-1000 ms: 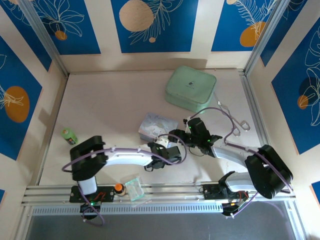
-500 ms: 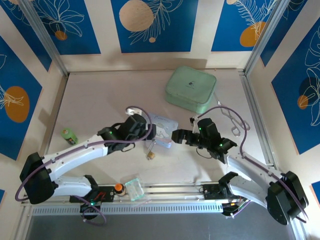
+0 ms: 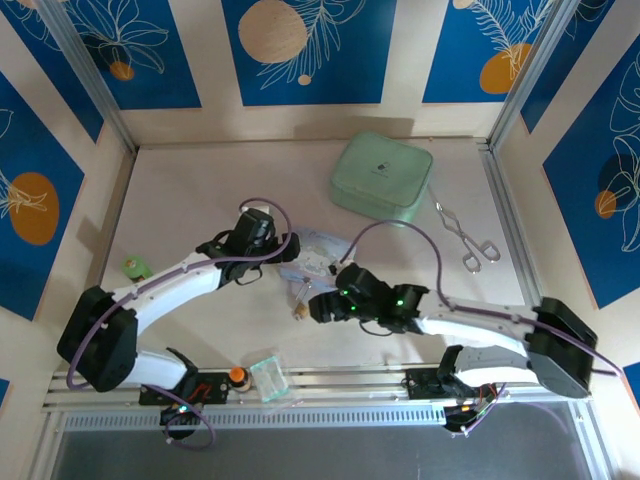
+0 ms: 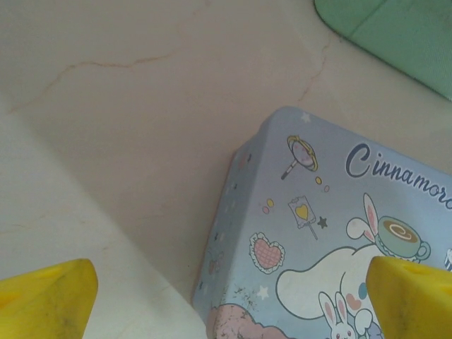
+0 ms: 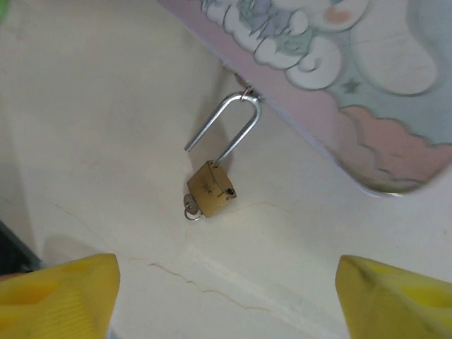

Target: Unlock the padlock with the key

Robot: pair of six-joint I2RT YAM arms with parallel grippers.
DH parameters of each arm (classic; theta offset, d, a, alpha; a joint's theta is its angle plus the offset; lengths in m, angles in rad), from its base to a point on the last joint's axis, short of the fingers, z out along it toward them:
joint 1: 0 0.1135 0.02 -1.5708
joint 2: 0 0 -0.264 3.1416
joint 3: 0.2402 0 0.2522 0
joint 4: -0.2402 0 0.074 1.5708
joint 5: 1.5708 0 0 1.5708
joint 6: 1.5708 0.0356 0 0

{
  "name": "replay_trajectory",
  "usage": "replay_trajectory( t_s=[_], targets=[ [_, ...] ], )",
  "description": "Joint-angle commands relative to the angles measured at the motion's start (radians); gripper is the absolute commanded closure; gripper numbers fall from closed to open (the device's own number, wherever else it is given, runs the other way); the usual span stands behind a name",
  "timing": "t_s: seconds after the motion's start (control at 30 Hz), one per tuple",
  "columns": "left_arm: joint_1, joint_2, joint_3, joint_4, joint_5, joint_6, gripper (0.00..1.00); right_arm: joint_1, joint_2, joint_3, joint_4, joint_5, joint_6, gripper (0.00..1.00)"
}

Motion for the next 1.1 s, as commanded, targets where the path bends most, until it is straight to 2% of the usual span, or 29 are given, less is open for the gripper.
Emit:
replay_trajectory(
  t_s=[0.0,0.17,0.27,0.43,0.73,1.07],
  targets=[
    [0.006,0.001,-0.011,0.051,0.046,-0.007,0.03,0.025,0.1,0.077,0.058,0.037,-0.035,0.25],
    [0.014,-0.018,-0.024,0.023,0.025,-0.016,0.04,0.009,0.277,0.168,0.082,-0.021,-0.051,0.27],
    [0.017,-0.045,-0.045,0.023,0.017,-0.021,0.04,0.008,0.358,0.224,0.058,-0.004,-0.045,0.28],
    [0.019,-0.075,-0.087,0.037,0.023,-0.029,0.04,0.013,0.454,0.281,0.018,0.031,-0.027,0.37],
    [0.02,-0.123,-0.12,0.045,0.007,-0.038,0.04,0.035,0.528,0.312,-0.036,0.097,-0.023,0.48],
    [0.02,-0.136,-0.113,0.034,-0.006,-0.029,0.04,0.063,0.537,0.279,-0.065,0.096,0.024,0.61]
  ],
)
